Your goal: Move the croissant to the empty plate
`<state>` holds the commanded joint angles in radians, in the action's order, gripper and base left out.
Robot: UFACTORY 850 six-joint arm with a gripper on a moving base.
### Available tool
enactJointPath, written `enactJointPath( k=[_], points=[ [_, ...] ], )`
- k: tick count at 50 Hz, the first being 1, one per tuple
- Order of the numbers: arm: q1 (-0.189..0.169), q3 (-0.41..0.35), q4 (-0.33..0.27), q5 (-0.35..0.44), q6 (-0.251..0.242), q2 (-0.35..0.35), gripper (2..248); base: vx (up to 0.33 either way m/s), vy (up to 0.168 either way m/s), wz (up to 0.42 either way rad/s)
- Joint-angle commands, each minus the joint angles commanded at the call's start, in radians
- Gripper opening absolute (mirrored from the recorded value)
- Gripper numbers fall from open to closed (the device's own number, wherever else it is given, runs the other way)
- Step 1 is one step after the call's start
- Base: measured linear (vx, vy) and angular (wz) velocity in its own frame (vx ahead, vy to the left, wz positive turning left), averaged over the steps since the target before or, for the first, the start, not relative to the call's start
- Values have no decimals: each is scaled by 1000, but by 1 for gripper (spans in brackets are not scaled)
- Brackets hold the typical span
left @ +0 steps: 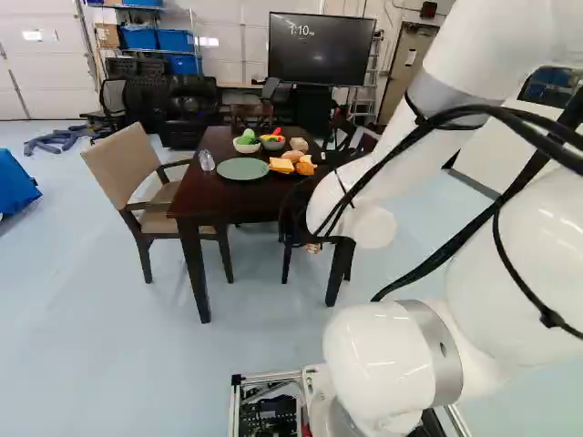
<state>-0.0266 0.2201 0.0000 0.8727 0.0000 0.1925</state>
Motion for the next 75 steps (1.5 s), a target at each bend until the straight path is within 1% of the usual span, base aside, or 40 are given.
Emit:
enactJointPath(
  k=[15,46,56,75],
  points=[
    [-12,80,0,0,0,-47,247,0,0,0],
    [-8,250,0,-8,0,-145,247,0,0,0],
    [-6,306,0,-39,0,-178,247,0,0,0],
    [-9,414,0,-133,0,-239,247,0,0,0]
  ],
)
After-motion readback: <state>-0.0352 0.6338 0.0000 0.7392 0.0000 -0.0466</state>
